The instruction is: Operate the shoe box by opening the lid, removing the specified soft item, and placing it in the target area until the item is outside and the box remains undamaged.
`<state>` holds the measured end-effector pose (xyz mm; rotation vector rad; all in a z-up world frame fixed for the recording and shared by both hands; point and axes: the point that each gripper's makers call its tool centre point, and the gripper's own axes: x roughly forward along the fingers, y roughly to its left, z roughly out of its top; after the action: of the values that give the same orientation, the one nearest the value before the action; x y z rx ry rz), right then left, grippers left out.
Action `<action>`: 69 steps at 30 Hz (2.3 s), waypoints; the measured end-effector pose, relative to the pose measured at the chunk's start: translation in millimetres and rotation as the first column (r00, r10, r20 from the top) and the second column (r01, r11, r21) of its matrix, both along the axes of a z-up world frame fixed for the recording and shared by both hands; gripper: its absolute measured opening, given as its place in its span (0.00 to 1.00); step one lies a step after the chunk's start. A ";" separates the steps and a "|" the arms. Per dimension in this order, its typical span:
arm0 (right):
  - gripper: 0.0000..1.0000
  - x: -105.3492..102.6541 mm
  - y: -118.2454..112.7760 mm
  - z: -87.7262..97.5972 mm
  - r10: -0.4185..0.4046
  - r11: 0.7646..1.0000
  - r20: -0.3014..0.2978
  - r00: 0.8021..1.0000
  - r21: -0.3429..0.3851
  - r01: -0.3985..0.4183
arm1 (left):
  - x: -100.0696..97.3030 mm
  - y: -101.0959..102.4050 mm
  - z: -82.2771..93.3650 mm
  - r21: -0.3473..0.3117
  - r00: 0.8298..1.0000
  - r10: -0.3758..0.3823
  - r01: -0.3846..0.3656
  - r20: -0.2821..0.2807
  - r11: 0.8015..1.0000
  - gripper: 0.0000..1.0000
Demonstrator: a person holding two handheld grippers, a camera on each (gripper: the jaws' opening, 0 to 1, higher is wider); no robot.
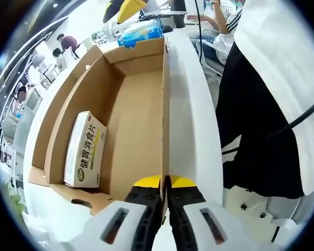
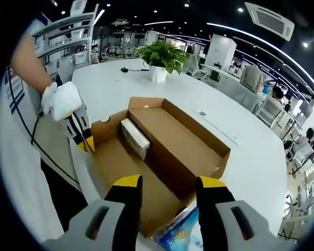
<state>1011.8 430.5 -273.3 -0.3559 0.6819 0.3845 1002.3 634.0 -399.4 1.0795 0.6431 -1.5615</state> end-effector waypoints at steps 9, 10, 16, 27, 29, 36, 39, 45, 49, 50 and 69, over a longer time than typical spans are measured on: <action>0.41 0.7 3.6 -2.9 0.006 1.000 -0.009 1.000 0.013 -0.006 | 0.5 -0.1 -0.2 -0.002 1.000 -0.004 0.004 0.001 1.000 0.02; 0.41 1.2 4.6 -1.3 0.008 1.000 -0.007 1.000 0.014 -0.008 | 0.5 -0.1 -0.3 -0.002 1.000 -0.004 0.004 0.003 1.000 0.02; 0.38 9.7 12.3 8.8 0.041 0.999 0.058 0.997 0.021 -0.043 | 0.6 0.1 -0.8 -0.003 1.000 -0.003 0.003 0.005 1.000 0.02; 0.34 20.8 29.0 3.2 0.098 0.995 0.061 0.993 0.021 -0.100 | 0.5 0.2 -1.1 -0.005 1.000 -0.002 0.002 0.009 1.000 0.02; 0.34 21.9 30.7 1.9 0.104 0.994 0.060 0.993 0.019 -0.106 | 0.4 0.2 -1.0 -0.005 1.000 -0.001 0.001 0.008 1.000 0.02; 0.33 19.9 39.1 -1.2 0.123 0.992 0.040 0.992 0.027 -0.124 | 0.5 0.3 -0.9 -0.006 1.000 0.001 -0.001 0.010 1.000 0.03; 0.33 19.5 39.0 -3.4 0.122 0.992 0.033 0.992 0.029 -0.123 | 1.1 0.7 -1.7 -0.007 1.000 0.000 0.000 0.009 1.000 0.03; 0.33 21.3 38.7 -2.7 0.122 0.992 0.037 0.992 0.030 -0.123 | 0.8 0.3 -0.9 -0.009 1.000 -0.002 0.002 0.008 1.000 0.03; 0.32 23.3 41.7 -3.9 0.139 0.990 0.038 0.990 0.023 -0.140 | 0.6 0.1 -0.6 -0.010 1.000 -0.004 0.004 0.008 1.000 0.03; 0.31 25.0 43.0 -6.8 0.152 0.988 0.039 0.988 0.016 -0.153 | 0.6 0.1 -0.4 -0.010 1.000 -0.004 0.004 0.008 1.000 0.03; 0.23 54.4 58.7 -13.7 0.188 0.982 0.052 0.981 0.007 -0.188 | 0.1 -0.8 0.8 -0.016 1.000 -0.007 0.007 0.011 1.000 0.03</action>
<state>1066.2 489.2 -286.9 -0.4195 0.5971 0.5570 1002.5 633.2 -398.6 1.0785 0.6192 -1.5632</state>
